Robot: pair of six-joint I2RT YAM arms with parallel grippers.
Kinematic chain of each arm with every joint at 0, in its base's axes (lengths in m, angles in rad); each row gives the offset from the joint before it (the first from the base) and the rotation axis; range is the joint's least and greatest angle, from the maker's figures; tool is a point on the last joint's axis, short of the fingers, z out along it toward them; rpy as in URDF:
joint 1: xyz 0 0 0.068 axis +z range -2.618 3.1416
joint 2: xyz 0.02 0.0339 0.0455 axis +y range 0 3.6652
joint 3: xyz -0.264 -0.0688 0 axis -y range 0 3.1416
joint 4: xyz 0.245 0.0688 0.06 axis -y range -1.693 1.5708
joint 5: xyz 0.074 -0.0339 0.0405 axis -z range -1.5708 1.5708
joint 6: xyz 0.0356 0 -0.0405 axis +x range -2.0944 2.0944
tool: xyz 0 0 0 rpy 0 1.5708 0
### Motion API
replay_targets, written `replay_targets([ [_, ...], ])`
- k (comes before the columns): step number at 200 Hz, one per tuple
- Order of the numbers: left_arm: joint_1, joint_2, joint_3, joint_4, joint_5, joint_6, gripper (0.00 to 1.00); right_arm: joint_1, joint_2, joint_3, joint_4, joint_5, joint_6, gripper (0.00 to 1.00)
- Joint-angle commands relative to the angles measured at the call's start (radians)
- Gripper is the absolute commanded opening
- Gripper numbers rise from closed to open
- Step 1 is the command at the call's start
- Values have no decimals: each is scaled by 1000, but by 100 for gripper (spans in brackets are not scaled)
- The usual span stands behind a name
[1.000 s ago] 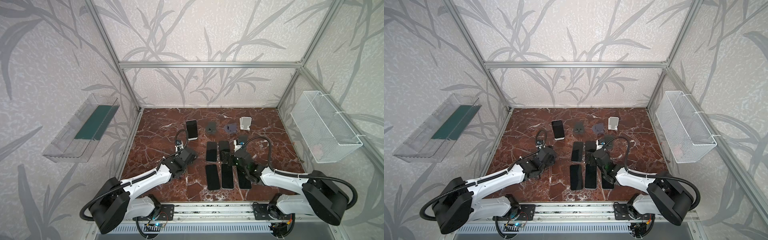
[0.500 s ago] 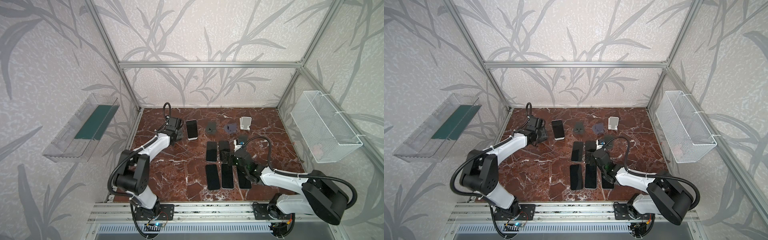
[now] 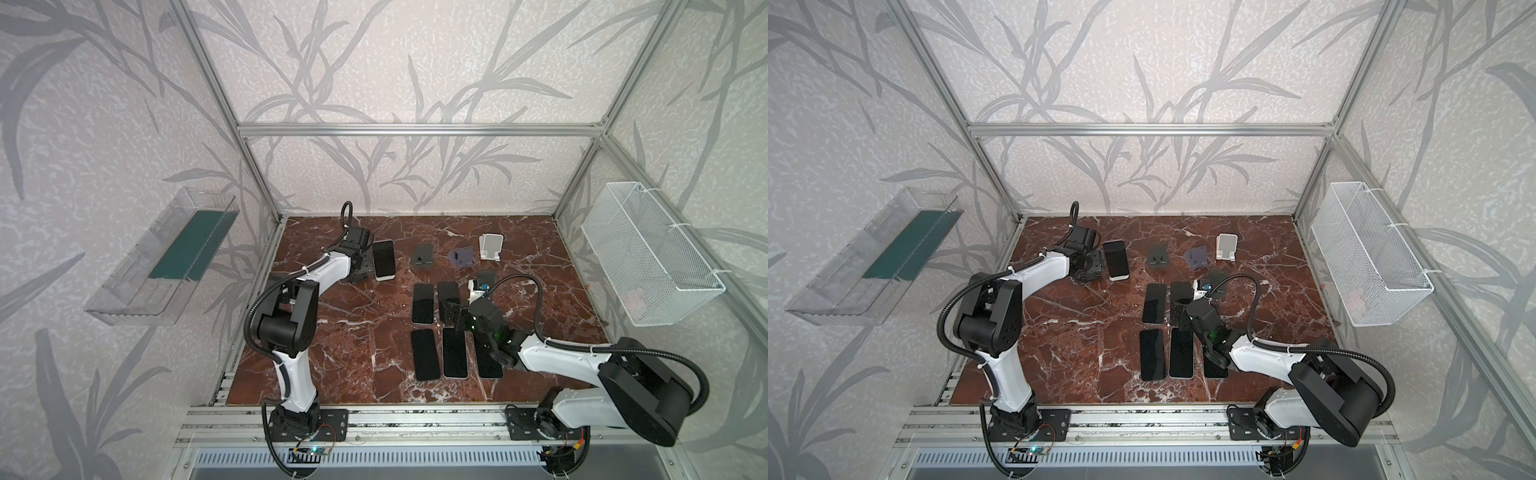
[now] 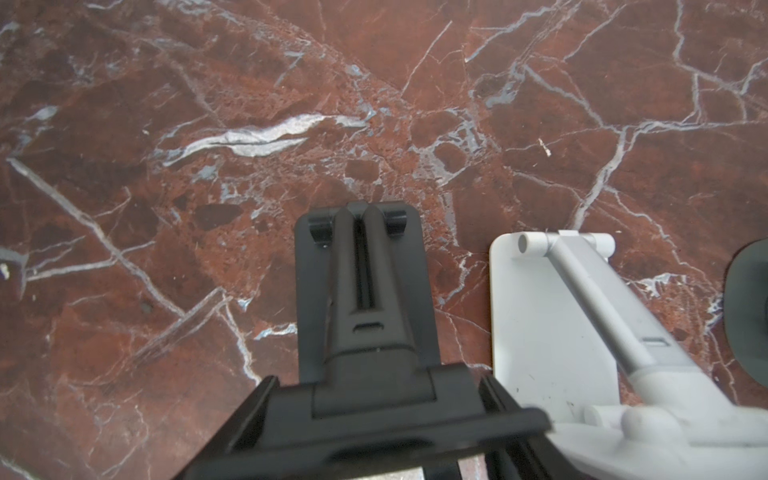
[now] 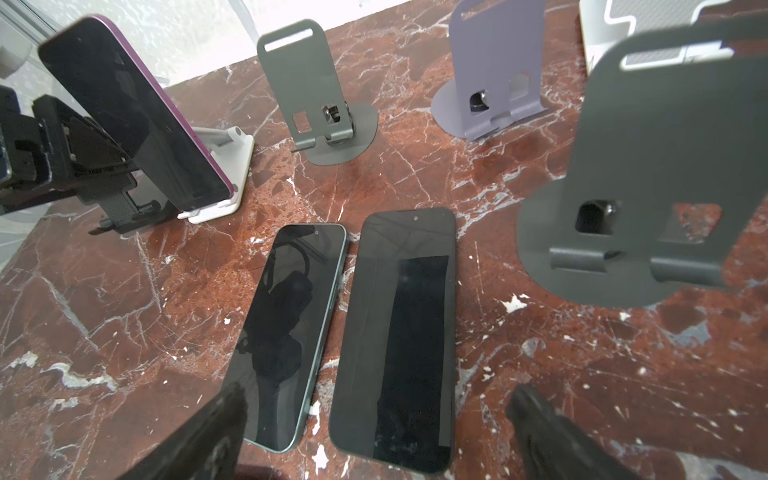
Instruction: Remove the phone from the phone stand
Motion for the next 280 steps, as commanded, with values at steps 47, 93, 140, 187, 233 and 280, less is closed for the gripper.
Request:
replay_targets([
  [47, 29, -28, 2, -90, -8, 75, 81, -3, 3, 1, 33, 5, 5, 98],
  [93, 31, -95, 14, -114, 21, 138, 90, -4, -1, 4, 25, -10, 7, 98],
  [140, 31, -270, -31, -58, 32, 116, 89, -3, -6, 6, 23, -8, 5, 98],
  [187, 27, -461, -171, 115, 79, 34, 86, -4, 13, 11, 26, -32, 19, 98],
  [233, -114, -564, -218, 283, -104, -76, 86, -4, 36, 20, 28, -38, 18, 98],
  [280, -244, -509, -141, 237, -238, -91, 97, -4, 27, 18, 23, -21, 15, 98],
])
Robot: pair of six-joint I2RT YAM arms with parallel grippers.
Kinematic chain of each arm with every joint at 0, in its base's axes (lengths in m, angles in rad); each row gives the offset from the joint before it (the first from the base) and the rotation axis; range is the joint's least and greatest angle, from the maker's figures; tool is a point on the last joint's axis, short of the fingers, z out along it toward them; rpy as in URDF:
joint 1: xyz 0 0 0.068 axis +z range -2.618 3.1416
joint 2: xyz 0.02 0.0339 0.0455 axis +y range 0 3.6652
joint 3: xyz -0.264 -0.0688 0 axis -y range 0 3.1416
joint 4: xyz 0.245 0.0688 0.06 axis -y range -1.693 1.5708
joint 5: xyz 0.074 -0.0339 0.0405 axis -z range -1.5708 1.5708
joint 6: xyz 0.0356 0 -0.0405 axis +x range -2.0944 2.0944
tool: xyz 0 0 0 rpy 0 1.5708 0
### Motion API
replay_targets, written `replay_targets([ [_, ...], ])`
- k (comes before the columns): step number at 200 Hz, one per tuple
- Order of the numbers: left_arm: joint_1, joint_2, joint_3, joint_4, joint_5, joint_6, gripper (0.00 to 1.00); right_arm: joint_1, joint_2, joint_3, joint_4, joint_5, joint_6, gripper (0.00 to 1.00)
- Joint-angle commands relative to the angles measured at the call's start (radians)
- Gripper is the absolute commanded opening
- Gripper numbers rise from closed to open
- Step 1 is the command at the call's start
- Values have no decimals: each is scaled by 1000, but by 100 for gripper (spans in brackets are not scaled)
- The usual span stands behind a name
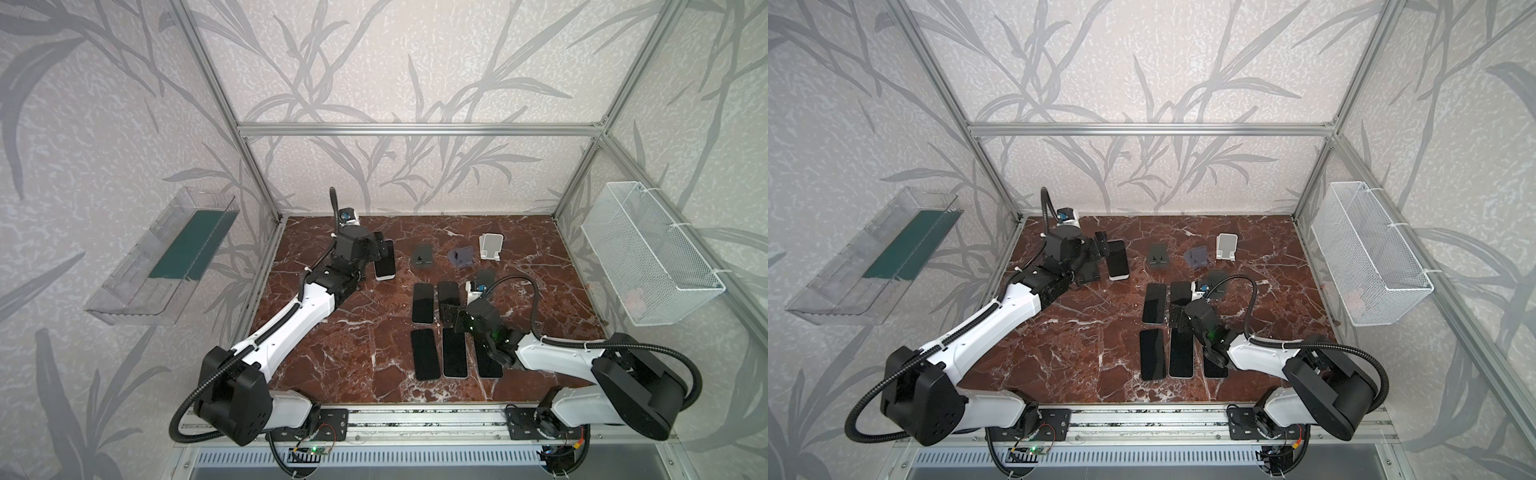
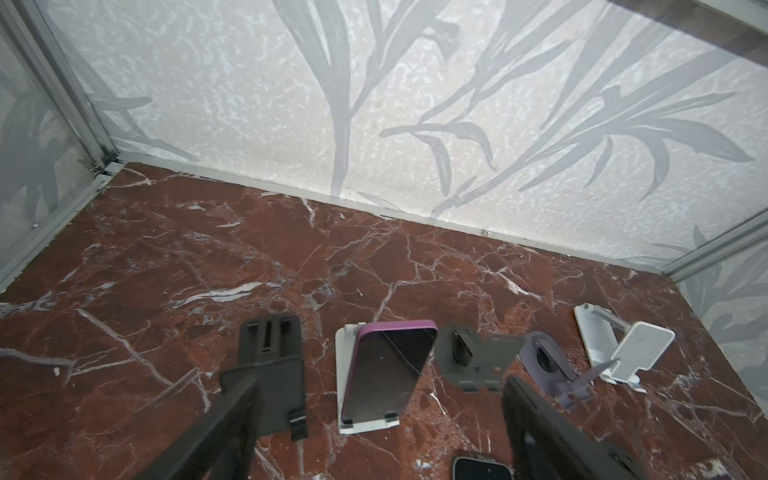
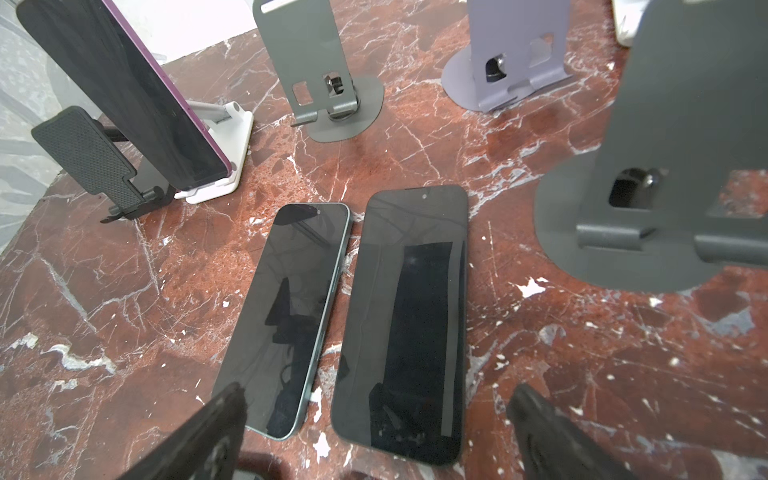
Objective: Remove the phone from the phone stand
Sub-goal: 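Close the left gripper on the purple-edged phone on its white stand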
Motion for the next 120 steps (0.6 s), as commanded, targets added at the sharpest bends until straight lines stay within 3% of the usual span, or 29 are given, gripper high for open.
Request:
replay_targets([
  [1, -22, 30, 61, -8, -104, -35, 98, -3, -2, 17, 17, 16, 7, 98],
  [101, -29, 358, 335, -301, -22, -92, 99, -3, -11, 20, 10, 19, 0, 98],
  [120, -29, 407, 379, -344, -50, -90, 99, -4, -11, 22, 8, 26, -5, 99],
])
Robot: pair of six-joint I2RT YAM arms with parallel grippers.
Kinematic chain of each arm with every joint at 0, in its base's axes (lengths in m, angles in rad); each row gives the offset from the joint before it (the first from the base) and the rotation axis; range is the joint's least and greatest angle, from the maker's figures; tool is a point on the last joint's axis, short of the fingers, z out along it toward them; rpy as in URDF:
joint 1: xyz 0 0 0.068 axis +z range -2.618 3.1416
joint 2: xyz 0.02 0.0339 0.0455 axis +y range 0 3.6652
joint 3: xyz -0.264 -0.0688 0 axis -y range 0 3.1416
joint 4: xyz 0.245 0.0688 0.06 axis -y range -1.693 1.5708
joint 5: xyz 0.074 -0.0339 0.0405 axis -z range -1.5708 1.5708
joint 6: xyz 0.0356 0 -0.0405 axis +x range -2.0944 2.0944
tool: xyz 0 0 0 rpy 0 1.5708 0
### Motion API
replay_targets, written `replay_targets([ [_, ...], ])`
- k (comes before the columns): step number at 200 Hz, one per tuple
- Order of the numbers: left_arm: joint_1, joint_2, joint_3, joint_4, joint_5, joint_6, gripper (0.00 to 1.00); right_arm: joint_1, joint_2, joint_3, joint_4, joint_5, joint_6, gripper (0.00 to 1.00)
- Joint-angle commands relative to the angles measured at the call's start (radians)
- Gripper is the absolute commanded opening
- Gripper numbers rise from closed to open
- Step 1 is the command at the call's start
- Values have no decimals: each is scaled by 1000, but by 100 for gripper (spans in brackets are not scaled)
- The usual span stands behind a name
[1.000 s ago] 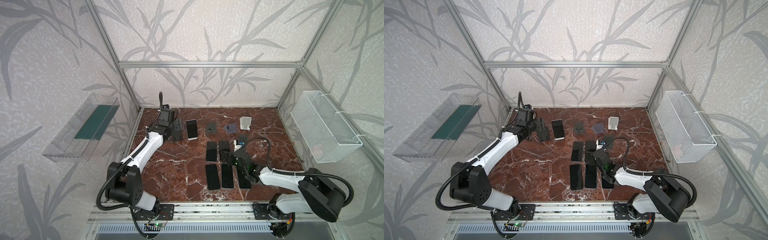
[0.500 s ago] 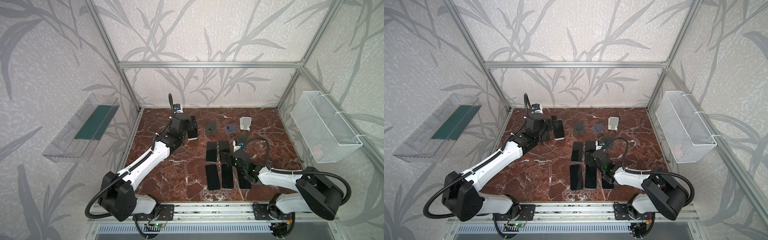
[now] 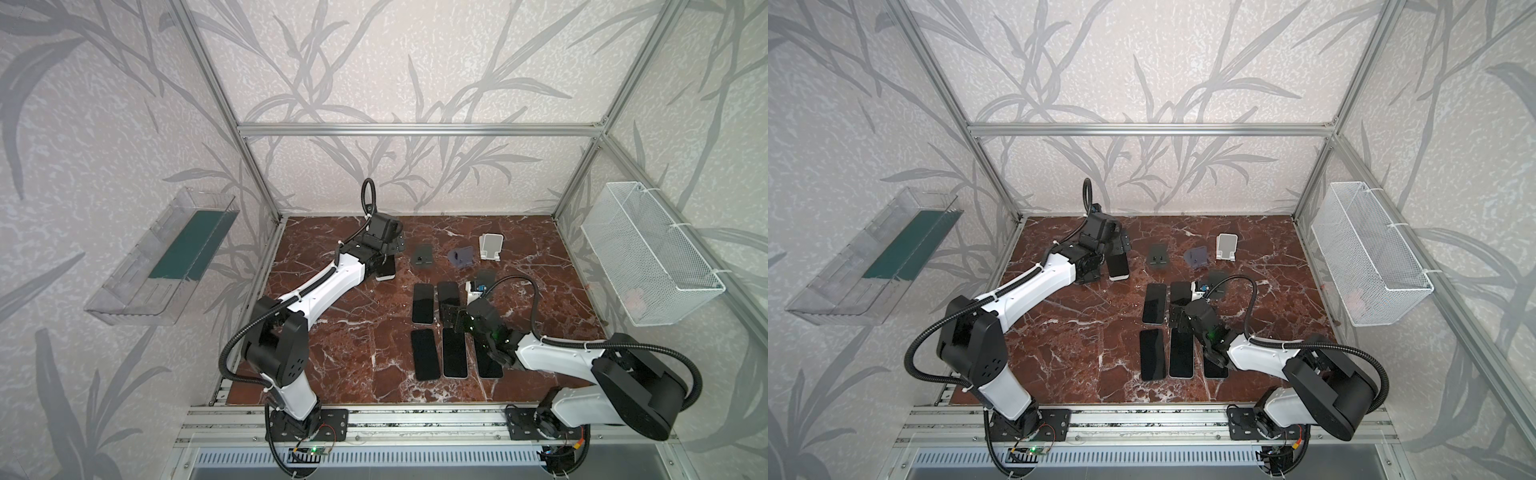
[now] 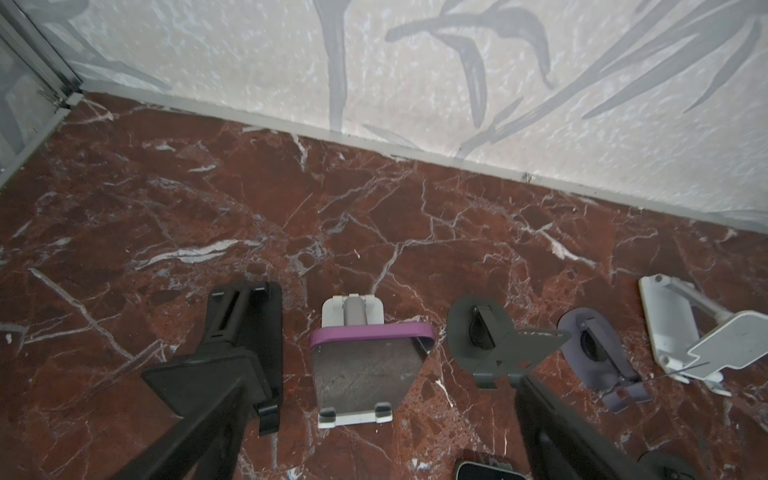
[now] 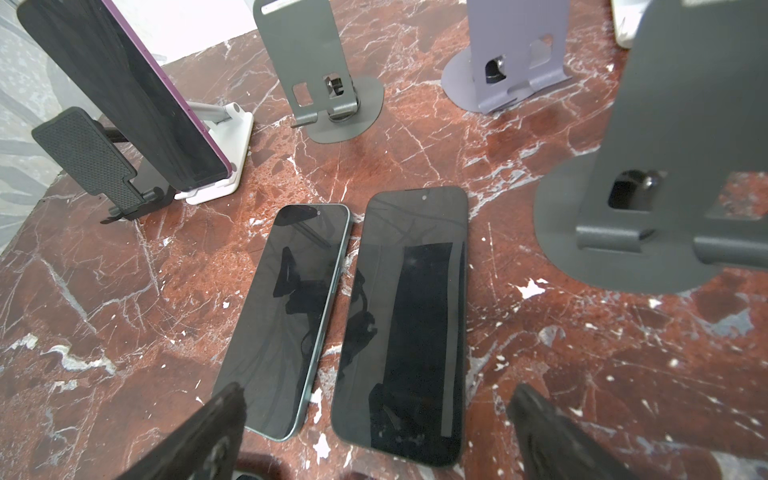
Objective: Remove the phone from the phone stand
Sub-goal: 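Close the left gripper on the purple-edged phone on its white stand, then lift the purple-edged phone off the white stand with the left gripper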
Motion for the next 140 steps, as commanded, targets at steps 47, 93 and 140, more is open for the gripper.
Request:
replay_targets([
  [47, -1, 127, 87, -77, -24, 14, 99, -4, -19, 19, 1, 39, -4, 100],
  [93, 4, 190, 119, -92, -64, 6, 99, -7, -22, 21, -2, 39, -6, 100],
  [140, 3, 217, 87, -30, -110, -22, 95, -10, -33, 21, -9, 43, -12, 100],
])
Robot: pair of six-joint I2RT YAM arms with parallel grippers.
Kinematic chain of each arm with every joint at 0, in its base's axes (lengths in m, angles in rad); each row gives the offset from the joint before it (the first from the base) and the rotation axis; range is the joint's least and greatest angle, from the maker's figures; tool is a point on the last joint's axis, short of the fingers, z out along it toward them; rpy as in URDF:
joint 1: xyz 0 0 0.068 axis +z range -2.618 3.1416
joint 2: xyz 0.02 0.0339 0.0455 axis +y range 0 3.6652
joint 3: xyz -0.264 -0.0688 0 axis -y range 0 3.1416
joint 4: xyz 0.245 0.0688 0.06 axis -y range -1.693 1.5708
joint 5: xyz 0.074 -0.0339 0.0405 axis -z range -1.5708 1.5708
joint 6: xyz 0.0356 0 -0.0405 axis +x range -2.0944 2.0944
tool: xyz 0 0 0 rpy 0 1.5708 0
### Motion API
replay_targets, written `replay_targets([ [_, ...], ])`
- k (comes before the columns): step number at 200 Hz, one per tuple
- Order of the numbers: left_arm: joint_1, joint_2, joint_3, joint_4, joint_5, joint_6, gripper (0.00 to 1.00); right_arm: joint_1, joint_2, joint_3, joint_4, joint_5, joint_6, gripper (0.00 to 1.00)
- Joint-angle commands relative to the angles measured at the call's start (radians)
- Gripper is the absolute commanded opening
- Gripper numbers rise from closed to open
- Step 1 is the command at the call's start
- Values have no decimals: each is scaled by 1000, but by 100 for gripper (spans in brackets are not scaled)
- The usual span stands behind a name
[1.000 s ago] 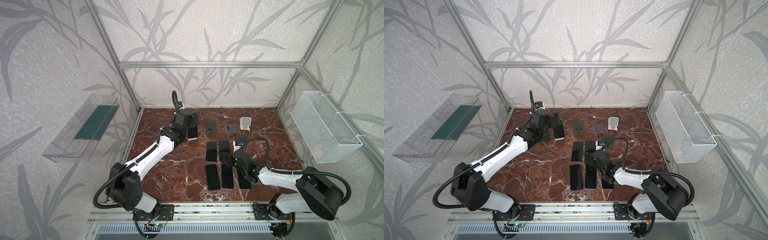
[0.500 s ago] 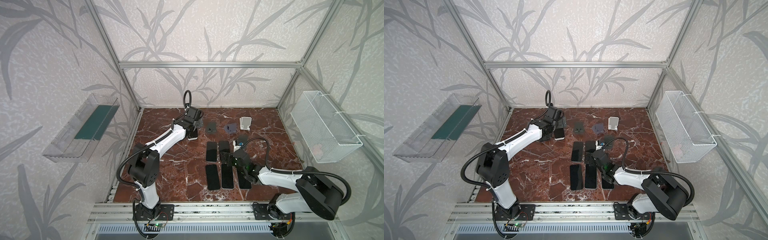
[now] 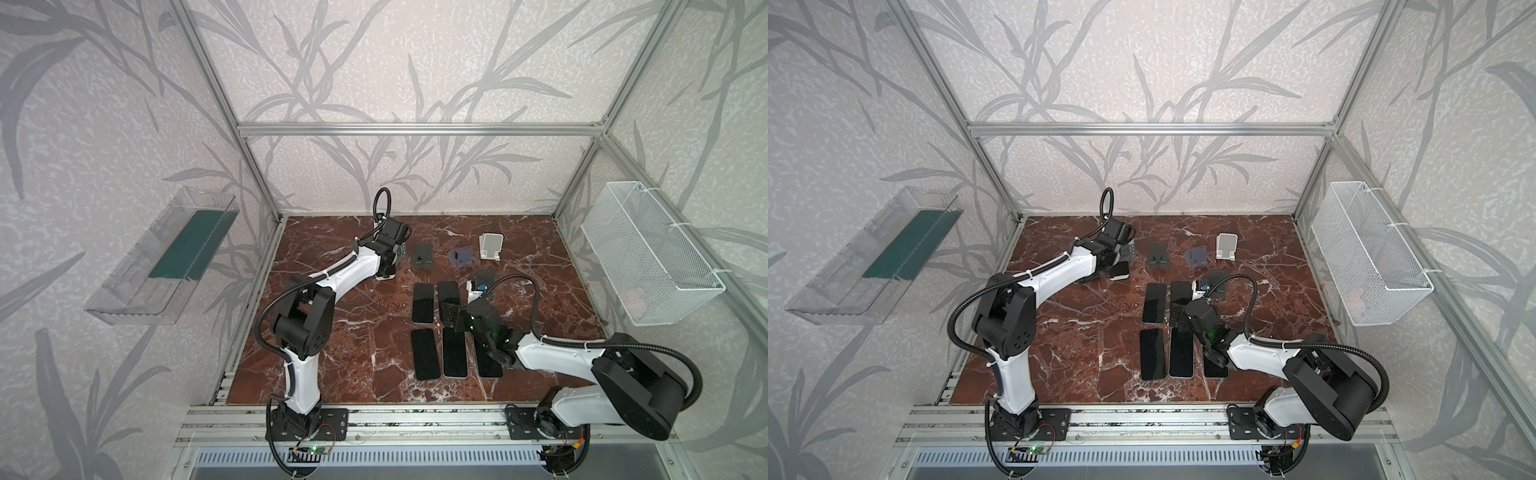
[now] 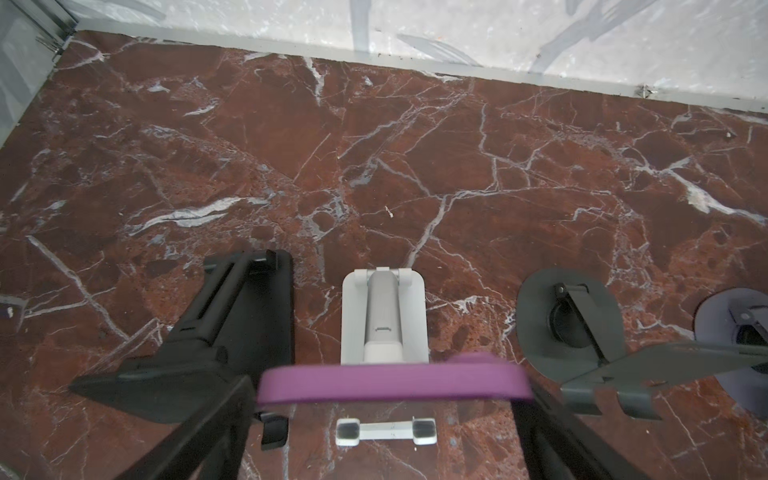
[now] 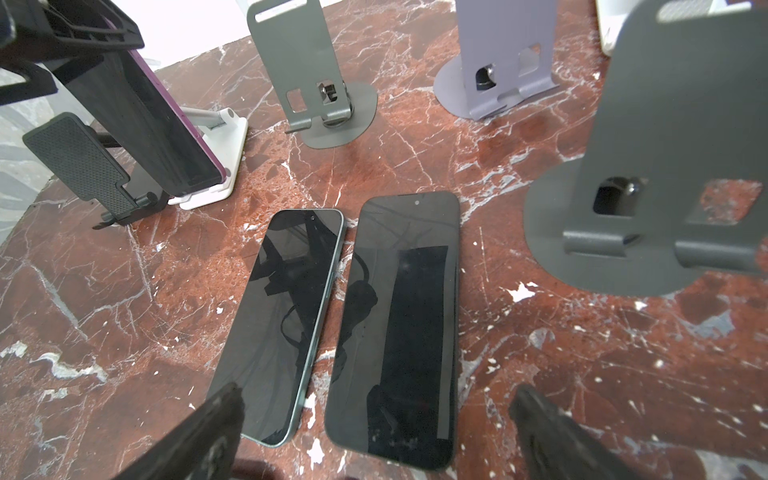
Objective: Remove the phone from the phone stand
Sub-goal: 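Lift the purple-edged phone off the white stand with the left gripper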
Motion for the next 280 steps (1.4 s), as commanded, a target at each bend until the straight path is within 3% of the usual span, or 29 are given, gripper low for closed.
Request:
replay_targets([
  [1, 3, 17, 4, 34, -38, -23, 94, -6, -30, 21, -9, 25, -11, 100],
  [60, 1, 52, 16, 48, -31, -41, 90, -11, -25, 26, -10, 19, -11, 100],
  [87, -16, 46, 12, 44, -112, -38, 78, -11, -21, 31, -10, 14, -12, 100],
  [100, -37, 37, -9, 80, -178, -20, 77, -11, -24, 31, -13, 17, -15, 100],
  [123, -42, 34, -32, 104, -185, -29, 76, -13, -24, 31, -13, 17, -15, 100],
  [174, -43, 20, -72, 152, -158, -10, 72, -15, -27, 30, -16, 16, -15, 100],
  [280, -46, -184, -131, 167, -71, 70, 64, -15, -23, 31, -13, 11, -12, 100],
])
